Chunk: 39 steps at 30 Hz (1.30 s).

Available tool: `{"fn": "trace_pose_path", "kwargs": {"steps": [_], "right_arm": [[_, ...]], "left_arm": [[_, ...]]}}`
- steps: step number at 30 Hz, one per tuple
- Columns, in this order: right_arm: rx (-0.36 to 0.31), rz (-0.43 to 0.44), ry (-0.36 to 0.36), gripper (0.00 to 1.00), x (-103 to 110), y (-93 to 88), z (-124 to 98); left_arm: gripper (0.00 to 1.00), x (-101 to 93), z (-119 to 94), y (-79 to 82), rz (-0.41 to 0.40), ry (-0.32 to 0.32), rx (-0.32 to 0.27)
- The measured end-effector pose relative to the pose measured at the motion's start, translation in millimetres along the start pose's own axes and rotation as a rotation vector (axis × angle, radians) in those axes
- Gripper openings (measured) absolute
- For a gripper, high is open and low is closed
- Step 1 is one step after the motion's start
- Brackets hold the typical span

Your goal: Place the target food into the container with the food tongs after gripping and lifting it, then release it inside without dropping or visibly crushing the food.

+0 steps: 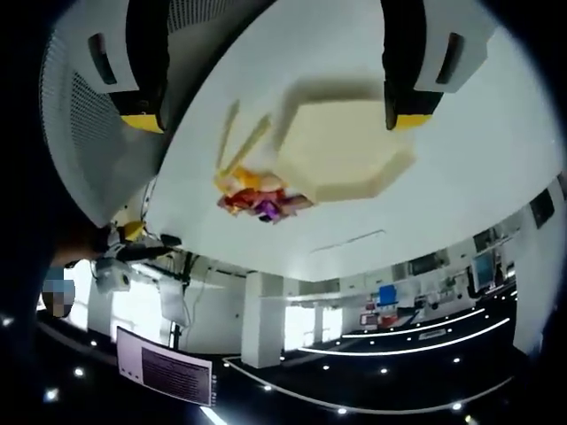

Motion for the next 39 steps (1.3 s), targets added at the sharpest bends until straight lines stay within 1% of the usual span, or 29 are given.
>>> {"fn": "trace_pose_path", "kwargs": {"steps": [4, 7, 9, 13, 15, 19, 25, 33, 34, 37, 39], "right_arm": [[0.006, -0.014, 0.013, 1.00, 0.2, 0.9, 2.1], [0.003, -0.017, 0.025, 1.00, 1.1, 3.0, 4.0], [0.003, -0.021, 0.033, 1.00, 2.1, 3.8, 5.0], [0.004, -0.027, 0.042, 1.00, 3.2, 3.8, 5.6], [0.005, -0.026, 0.045, 1.00, 3.8, 3.3, 5.5], [0.012, -0.030, 0.052, 1.00, 5.3, 0.5, 5.2], [0.012, -0.017, 0.043, 1.00, 5.1, -1.7, 6.2], [0.024, -0.026, 0.057, 1.00, 9.9, -2.5, 9.5], [0.027, -0.030, 0.061, 1.00, 10.7, -3.0, 10.1], [0.034, -0.042, 0.066, 1.00, 11.5, -3.7, 12.0], [0.033, -0.038, 0.071, 1.00, 11.7, -3.2, 13.1]], "left_arm": [[0.96, -4.6, 3.1, -0.7, 0.015, -0.027, 0.029], [0.92, -9.1, 5.8, -0.7, 0.062, -0.051, 0.068], [0.92, -11.2, 7.7, 1.4, 0.069, -0.068, 0.058], [0.90, -11.9, 12.6, 1.9, 0.086, -0.092, 0.084], [0.89, -12.3, 15.0, 2.5, 0.094, -0.102, 0.086], [0.84, -12.8, 22.1, 4.9, 0.109, -0.114, 0.086], [0.86, -14.5, 31.7, 7.2, 0.113, -0.138, 0.090], [0.81, -15.9, 39.4, 8.0, 0.132, -0.164, 0.095], [0.80, -17.2, 41.1, 8.4, 0.137, -0.173, 0.098], [0.77, -22.7, 50.0, 9.2, 0.191, -0.216, 0.121], [0.74, -25.2, 55.6, 9.8, 0.195, -0.238, 0.125]]}}
Point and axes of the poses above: the point that each gripper's makers call its tool centre point, and the gripper's own axes: z roughly forward along the fingers, x roughly to its left, y roughly out of its top, the point moved 8 cm from there along -z, roughly backward along the fingers, and after that the axes turned 5 degrees about -x, right-handed, at the moved point
